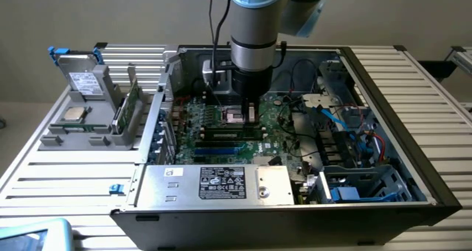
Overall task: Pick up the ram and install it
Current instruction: 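Press down the ram until it locks into place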
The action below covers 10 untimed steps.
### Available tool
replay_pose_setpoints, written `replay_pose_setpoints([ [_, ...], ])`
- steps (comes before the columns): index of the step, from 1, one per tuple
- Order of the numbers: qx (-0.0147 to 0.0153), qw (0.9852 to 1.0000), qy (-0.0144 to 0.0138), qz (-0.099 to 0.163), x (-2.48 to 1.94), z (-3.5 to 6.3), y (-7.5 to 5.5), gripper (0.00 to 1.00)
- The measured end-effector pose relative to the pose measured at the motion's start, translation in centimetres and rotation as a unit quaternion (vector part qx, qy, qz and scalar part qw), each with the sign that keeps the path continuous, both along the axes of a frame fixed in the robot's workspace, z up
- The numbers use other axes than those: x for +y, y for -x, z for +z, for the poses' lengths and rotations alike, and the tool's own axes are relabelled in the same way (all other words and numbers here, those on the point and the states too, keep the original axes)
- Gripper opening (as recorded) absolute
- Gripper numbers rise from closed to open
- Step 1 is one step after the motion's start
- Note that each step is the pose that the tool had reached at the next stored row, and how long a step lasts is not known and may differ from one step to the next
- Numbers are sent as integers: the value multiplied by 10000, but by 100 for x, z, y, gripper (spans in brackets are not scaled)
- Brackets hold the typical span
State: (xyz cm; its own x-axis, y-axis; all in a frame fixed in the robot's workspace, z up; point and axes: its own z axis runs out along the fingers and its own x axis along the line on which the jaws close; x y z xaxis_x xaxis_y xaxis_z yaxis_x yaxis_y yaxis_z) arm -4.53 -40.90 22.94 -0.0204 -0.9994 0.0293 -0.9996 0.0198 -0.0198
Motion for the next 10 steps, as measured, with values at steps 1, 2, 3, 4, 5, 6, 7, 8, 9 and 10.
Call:
replay_pose_setpoints([
  [1,0,10000,1,-1,0,-5,0,11],
  [2,1,10000,1,-1,0,-11,0,11],
  [3,0,10000,1,-2,0,-15,0,11],
  [4,0,10000,1,-2,-1,-18,0,11],
  [5,-1,10000,-1,-3,0,-22,0,11],
  [6,-1,10000,-2,-3,0,-27,0,11],
  [7,0,10000,0,-4,0,-29,0,11],
  [8,0,10000,0,-4,0,-29,0,11],
  [9,0,10000,1,-5,0,-28,0,11],
  [10,-1,10000,-5,-5,2,-20,0,11],
])
